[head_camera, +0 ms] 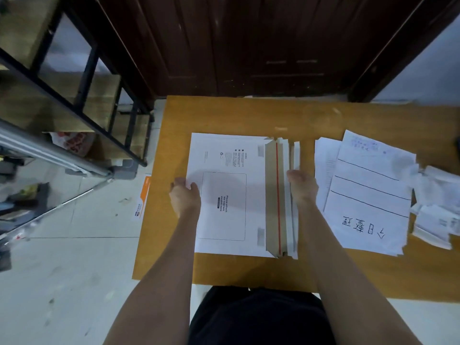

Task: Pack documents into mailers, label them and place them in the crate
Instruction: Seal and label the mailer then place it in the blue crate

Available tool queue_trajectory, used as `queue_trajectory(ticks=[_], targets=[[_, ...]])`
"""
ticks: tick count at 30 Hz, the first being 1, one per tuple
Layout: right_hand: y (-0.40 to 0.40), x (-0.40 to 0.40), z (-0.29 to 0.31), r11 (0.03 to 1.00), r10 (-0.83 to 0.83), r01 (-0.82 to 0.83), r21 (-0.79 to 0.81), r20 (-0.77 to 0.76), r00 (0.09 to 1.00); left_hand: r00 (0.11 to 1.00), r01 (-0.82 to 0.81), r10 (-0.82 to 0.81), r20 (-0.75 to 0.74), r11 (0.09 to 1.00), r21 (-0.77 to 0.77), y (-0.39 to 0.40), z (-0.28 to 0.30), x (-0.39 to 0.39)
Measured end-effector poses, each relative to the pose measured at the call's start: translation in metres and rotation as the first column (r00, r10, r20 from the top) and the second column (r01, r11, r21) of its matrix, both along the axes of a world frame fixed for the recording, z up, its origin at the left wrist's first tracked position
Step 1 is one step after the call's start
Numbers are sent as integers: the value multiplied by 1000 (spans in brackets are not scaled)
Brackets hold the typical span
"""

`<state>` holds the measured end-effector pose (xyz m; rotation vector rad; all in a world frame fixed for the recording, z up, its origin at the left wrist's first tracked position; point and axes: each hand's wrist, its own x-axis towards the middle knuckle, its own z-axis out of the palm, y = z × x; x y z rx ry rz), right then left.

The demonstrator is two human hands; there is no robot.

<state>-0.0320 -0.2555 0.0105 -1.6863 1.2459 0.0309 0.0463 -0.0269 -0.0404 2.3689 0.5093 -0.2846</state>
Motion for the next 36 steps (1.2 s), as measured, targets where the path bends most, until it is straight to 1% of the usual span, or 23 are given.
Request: queue_trajectory(ticks=[2,4,6,8,11,13,15,18,20,22,23,26,29,31,33,36], targets=[[0,1,-6,1000,-14,14,-11,-23,1000,999,-8,9,-33,999,33,1,-2,1],[-1,0,-12,999,19,-21,-28,-62,998,998,-14,18,-68,999,53,2,-5,4],[0,0,-18,997,68,-73,-41,-108,992,995,-36,40,-91,998,45,1,-7,7],[1,0,-22,995,96,-98,-9,-131,987,992,-61,65,-106,997,35,1,-6,11],[2,1,-25,990,134,-140,-19,-179,975,986,-81,86,-141,996,40,0,-3,15],[-1,0,-26,986,148,-159,-51,-174,974,979,-74,86,-187,995,71,-3,3,17],[-4,0,-24,990,131,-138,-37,-141,981,978,-46,69,-198,992,118,-12,11,16],[-11,4,-18,989,129,-121,89,-89,988,995,81,-73,-73,990,117,-36,19,8],[-16,7,-16,970,81,-61,234,-78,994,975,221,-220,-15,973,68,-59,24,0],[-20,7,-17,923,7,16,385,-58,998,928,371,-371,-24,928,22,-83,29,-8],[-20,7,-16,902,-15,31,430,-41,999,901,431,-431,-49,902,5,-94,31,-12],[-17,6,-6,880,-50,41,473,6,999,844,528,-525,-109,849,-6,-112,34,-17],[-18,4,-4,883,-48,32,468,21,999,813,579,-575,-87,815,25,-114,37,-17],[-19,3,-3,878,-61,36,478,36,997,799,600,-599,-56,800,10,-113,38,-17],[-20,4,-3,855,-73,23,518,75,995,786,618,-618,-8,786,-22,-116,43,-21],[-17,8,0,832,-10,-80,549,158,987,756,642,-636,155,766,11,-125,50,-30]])
